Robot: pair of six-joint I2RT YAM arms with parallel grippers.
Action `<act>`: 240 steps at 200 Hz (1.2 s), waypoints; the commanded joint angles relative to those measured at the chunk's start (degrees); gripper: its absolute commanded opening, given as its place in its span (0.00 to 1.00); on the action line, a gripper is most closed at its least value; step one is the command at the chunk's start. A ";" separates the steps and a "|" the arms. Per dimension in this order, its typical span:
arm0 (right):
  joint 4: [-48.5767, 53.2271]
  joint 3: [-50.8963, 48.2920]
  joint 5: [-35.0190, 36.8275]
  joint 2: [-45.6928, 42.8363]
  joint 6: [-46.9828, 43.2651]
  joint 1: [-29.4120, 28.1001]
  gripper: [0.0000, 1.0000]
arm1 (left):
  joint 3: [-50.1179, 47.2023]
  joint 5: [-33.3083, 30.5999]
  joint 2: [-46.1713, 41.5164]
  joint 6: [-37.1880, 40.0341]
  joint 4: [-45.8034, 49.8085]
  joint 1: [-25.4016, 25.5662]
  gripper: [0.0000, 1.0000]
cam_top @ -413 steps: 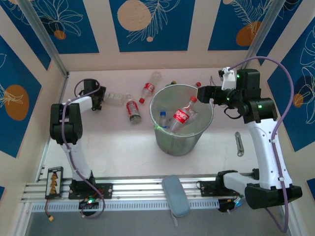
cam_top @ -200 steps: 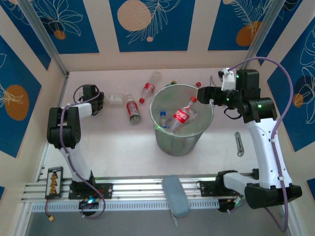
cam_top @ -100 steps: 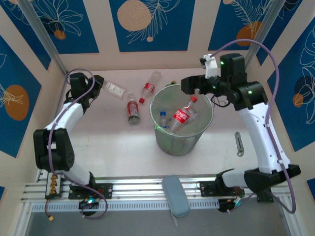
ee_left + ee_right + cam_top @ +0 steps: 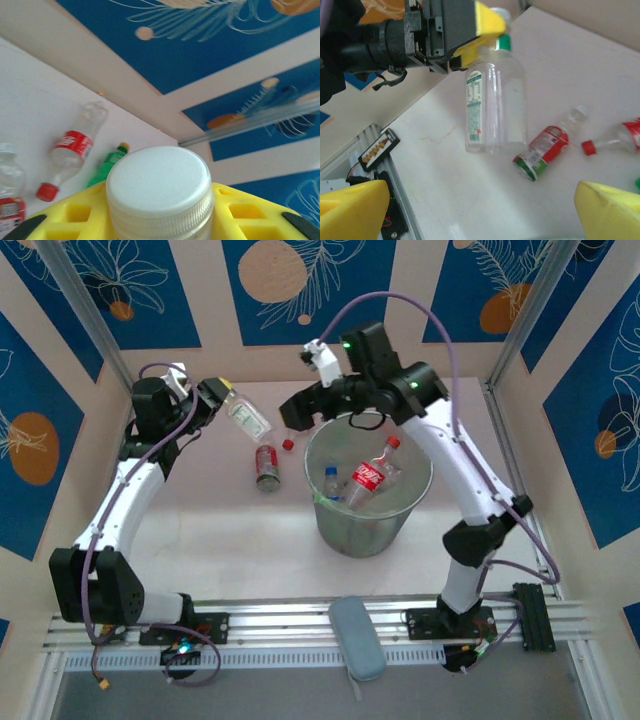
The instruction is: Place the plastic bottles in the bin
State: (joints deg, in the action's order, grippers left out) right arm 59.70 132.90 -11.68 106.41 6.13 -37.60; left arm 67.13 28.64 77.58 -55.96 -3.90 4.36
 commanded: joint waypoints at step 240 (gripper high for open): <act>2.53 9.64 -11.79 10.94 -0.76 2.54 0.60 | -1.61 10.13 1.83 -6.76 -25.66 7.43 0.73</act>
State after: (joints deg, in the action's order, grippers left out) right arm 63.26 142.37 -25.10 119.46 5.78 -34.81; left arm 65.71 40.12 81.82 -63.42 -25.85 11.00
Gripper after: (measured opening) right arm 0.617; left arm 0.520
